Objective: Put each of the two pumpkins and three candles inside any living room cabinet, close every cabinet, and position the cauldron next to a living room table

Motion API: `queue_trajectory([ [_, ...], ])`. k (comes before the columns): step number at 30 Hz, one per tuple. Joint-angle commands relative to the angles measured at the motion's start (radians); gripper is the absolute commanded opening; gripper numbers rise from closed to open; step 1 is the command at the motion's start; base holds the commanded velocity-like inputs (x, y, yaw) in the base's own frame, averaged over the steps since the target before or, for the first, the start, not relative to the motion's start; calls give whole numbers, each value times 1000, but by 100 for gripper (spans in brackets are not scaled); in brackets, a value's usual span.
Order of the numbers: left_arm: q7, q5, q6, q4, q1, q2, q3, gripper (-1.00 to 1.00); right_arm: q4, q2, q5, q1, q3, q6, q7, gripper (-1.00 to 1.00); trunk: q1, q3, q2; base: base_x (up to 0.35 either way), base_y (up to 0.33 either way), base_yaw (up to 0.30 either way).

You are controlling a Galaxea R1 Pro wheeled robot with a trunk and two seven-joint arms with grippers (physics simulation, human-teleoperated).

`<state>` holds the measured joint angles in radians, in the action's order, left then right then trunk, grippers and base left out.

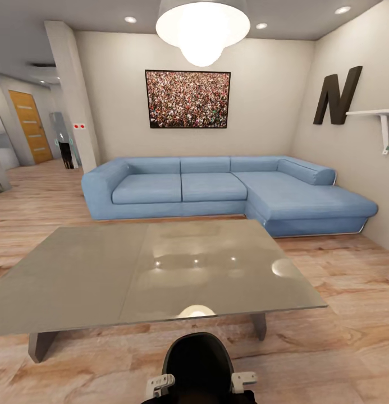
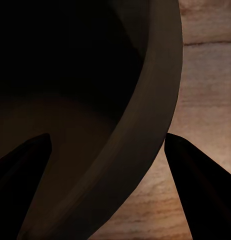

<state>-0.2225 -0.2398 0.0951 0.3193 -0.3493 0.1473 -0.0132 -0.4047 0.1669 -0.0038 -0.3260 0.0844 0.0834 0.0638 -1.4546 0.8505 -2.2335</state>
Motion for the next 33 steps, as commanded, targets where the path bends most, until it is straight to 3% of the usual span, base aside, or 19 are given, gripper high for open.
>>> queue_trajectory([
  [1, -1, -15, 2, 4, 0, -5, -17, -100, 1, -1, -15, -1, 18, 7, -19, -100, 0, 1, 0, 7, 0, 0],
  [6, -1, -15, 2, 4, 0, -5, -16, -100, 1, -1, -15, -1, 18, 7, -19, -100, 0, 1, 0, 1, 0, 0],
  [28, -1, -15, 2, 4, 0, -5, -16, -100, 1, -1, -15, -1, 18, 7, -19, -100, -84, 70, -154, 0, 0, 0],
  [33, -1, -15, 2, 4, 0, -5, -16, -100, 0, -1, -15, -1, 18, 7, -19, -100, -84, 70, -154, 0, 0, 0],
])
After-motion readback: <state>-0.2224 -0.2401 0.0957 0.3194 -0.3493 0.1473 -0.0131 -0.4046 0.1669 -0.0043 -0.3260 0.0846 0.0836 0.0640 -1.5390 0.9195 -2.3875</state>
